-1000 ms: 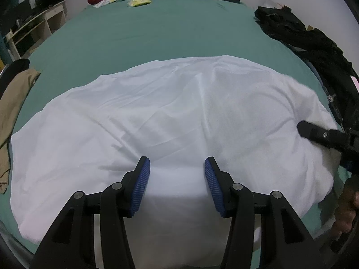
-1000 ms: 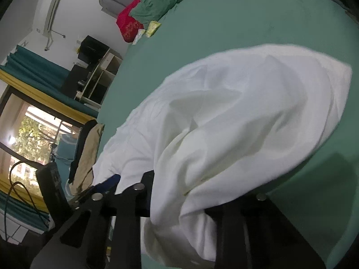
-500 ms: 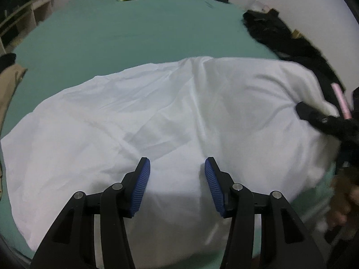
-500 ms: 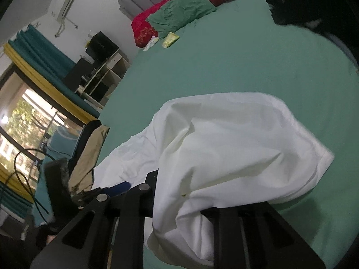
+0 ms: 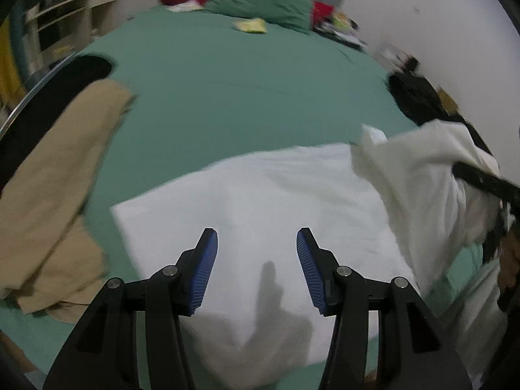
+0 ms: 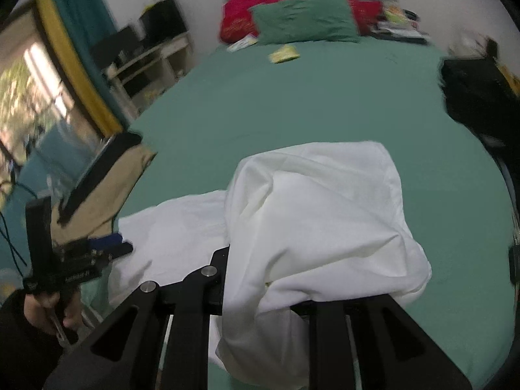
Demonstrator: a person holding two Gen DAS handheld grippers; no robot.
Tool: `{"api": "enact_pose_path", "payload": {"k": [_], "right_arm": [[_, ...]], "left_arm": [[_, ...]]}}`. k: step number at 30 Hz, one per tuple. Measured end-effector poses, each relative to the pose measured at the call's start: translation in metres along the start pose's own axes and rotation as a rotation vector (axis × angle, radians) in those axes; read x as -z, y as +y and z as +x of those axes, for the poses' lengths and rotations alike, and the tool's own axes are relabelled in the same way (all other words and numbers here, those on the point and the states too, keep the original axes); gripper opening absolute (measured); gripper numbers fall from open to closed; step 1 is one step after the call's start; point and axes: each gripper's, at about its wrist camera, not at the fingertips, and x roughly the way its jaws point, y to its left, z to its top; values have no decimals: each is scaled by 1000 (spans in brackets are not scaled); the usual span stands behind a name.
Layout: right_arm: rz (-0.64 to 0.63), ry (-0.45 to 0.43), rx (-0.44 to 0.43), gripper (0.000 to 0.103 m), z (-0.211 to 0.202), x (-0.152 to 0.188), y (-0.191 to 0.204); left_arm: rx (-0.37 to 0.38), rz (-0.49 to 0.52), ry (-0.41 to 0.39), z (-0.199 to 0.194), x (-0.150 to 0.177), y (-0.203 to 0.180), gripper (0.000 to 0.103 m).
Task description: Fold large clothes
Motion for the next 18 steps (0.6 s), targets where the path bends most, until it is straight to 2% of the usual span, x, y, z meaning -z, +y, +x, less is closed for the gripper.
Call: {"api": "enact_pose_path", "payload": {"k": [4, 7, 10, 12, 15, 18], "right_arm": [[-115, 88, 8, 22, 40, -4, 66], [-176, 187, 11, 26, 79, 6, 108], [-215, 272, -107, 39, 110, 21, 147], [-296, 304, -147, 66, 121, 36, 175], [-387, 347, -230, 73, 122, 56, 200], [-442, 324, -265, 74, 102, 66, 202]], "left_arm": [[-2, -121, 5, -5, 0, 46, 53], [-5, -193, -6, -13, -1, 74, 53], [13, -263, -28, -21, -6, 96, 53], [23, -294, -31, -22, -7, 105, 53], [54, -329, -58, -28, -6, 109, 53], [132, -302, -79, -29, -9, 93, 53]]}}
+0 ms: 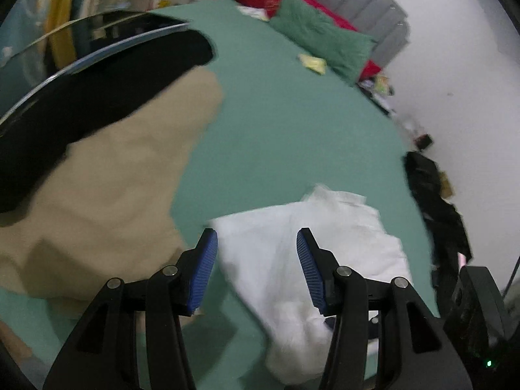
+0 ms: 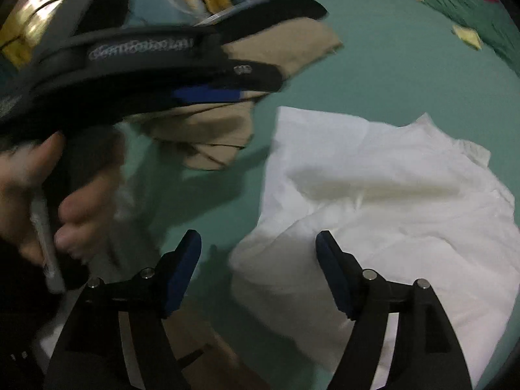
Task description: Fold large clothes
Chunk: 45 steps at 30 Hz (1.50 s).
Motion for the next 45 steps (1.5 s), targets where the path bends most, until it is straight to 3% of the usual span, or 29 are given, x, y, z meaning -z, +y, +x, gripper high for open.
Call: {"api": "enact_pose_path", "payload": {"k": [3, 6, 10, 12, 13, 14, 15, 19, 21, 23, 26, 28, 30, 31, 32, 34, 36, 41, 45], "right_arm": [[11, -70, -11, 75, -38, 16, -8], [85, -157, 34, 76, -83, 38, -39], [293, -207, 219, 77, -116, 82, -111], [442, -191, 270, 77, -116, 110, -154], [494, -193, 266, 77, -114, 120, -168], [547, -199, 237, 77, -110, 133, -182], [585, -202, 208, 77, -105, 143, -191], [657, -258, 56, 77, -93, 163, -200], [669, -272, -21, 77, -87, 162, -197], [686, -270, -102, 77, -78, 156, -196], [695, -278, -159, 76, -62, 152, -188], [670, -267, -206, 41, -52, 148, -177], [668, -253, -193, 23, -43, 139, -162], [641, -250, -170, 22, -45, 138, -159], [620, -242, -140, 20, -47, 131, -158], [594, -239, -80, 18, -62, 129, -155], [537, -223, 23, 18, -82, 132, -152], [511, -196, 215, 18, -131, 167, -167], [525, -162, 302, 20, -158, 204, -185]], "left_arm": [[77, 64, 20, 6, 7, -21, 56], [98, 159, 68, 22, 21, -51, 58], [4, 275, 209, 63, 44, -72, 58], [-58, 286, 294, 84, 57, -70, 57], [-60, 291, 281, 84, 60, -69, 56], [-71, 313, 251, 80, 62, -70, 38], [-82, 328, 241, 77, 62, -71, 6], [-58, 229, 145, 39, 62, -61, 6], [-81, 210, 100, 19, 66, -56, 6], [-113, 180, 120, 15, 76, -48, 6], [-127, 103, 232, 27, 96, -30, 6], [-123, 66, 260, 30, 103, -26, 6], [-138, 75, 259, 29, 101, -31, 6], [-142, 76, 256, 29, 100, -35, 6], [-143, 78, 252, 28, 100, -38, 9], [-130, 84, 243, 22, 102, -45, 25], [-84, 86, 213, 13, 100, -51, 50], [-15, 131, 141, 6, 97, -88, 60], [20, 141, 164, 24, 103, -109, 66]]}}
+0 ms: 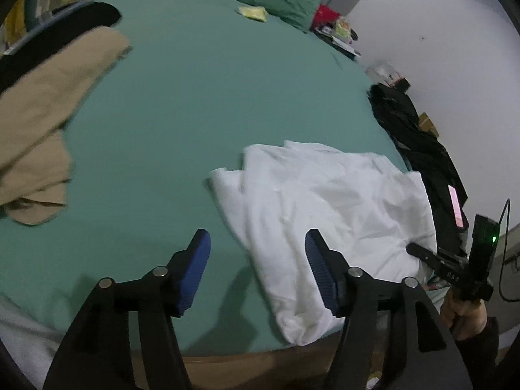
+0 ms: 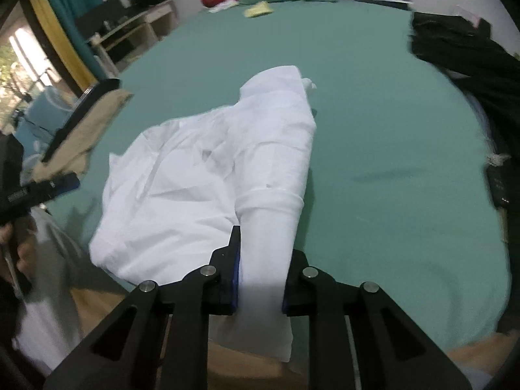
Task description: Fold large clothes
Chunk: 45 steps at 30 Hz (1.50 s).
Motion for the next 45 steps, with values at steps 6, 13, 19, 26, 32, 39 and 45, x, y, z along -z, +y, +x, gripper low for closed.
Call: {"api": "enact_pose_path", "payload": {"k": [6, 13, 19, 26, 32, 39, 45], "right_arm": [[92, 23, -42, 44, 2, 13, -33], [204, -105, -100, 50, -13, -7, -65], [237, -2, -128, 50, 31, -7, -62], [217, -20, -130, 54, 46, -9, -51], [236, -43, -152, 63, 47, 0, -57], [197, -43, -175, 40, 49, 1, -39], [138, -132, -191, 19, 24, -7, -14]], "left_arm": [[40, -57, 135, 64, 8, -16, 71], [116, -96, 123, 81, 9, -27, 83], [219, -39, 198, 105, 8, -56, 86], [143, 126, 239, 131, 14, -111, 97], [96, 173, 207, 139, 17, -126, 96], [60, 225, 177, 138, 26, -146, 28], [53, 261, 124, 115, 27, -152, 20]]}}
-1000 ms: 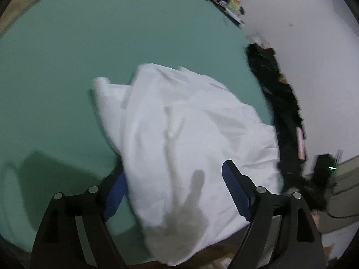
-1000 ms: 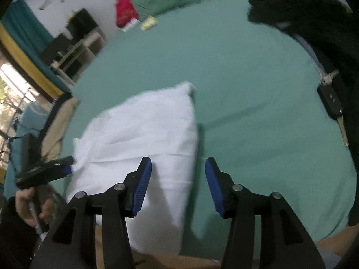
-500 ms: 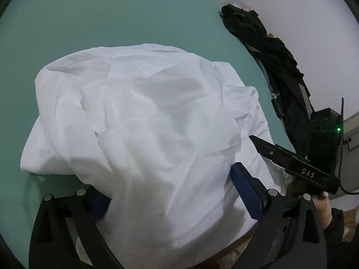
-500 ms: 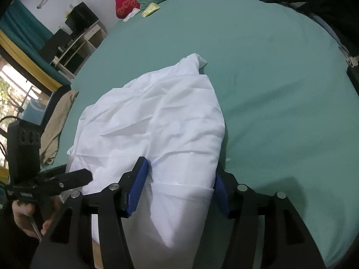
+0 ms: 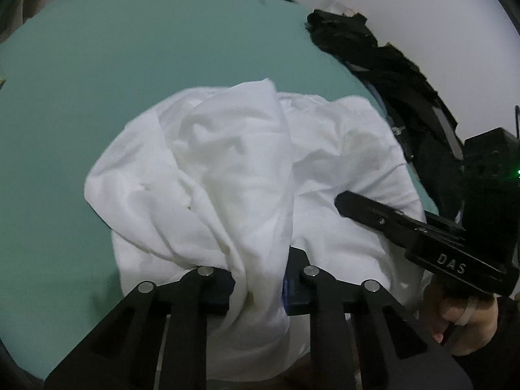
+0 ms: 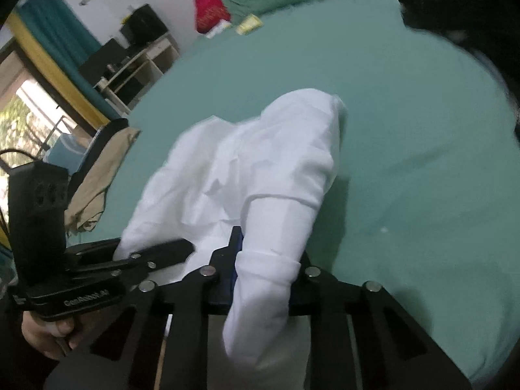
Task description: Fold large clothes
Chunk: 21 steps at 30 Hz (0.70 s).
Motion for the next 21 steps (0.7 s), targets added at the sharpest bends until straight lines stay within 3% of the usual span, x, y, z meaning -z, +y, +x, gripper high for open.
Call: {"api": "enact_pose_path", "payload": {"k": [5, 10, 21], "right_arm": [[-82, -90, -20, 18, -20, -16, 41], [-133, -159, -70, 18, -18, -45, 88], [-208, -221, -217, 18, 67, -115, 211]], "left_arm": [[46, -22, -64, -36, -8, 23, 19], [38, -3, -173, -91, -31, 58, 19], [-90, -37, -302, -173, -88, 190, 19]]}}
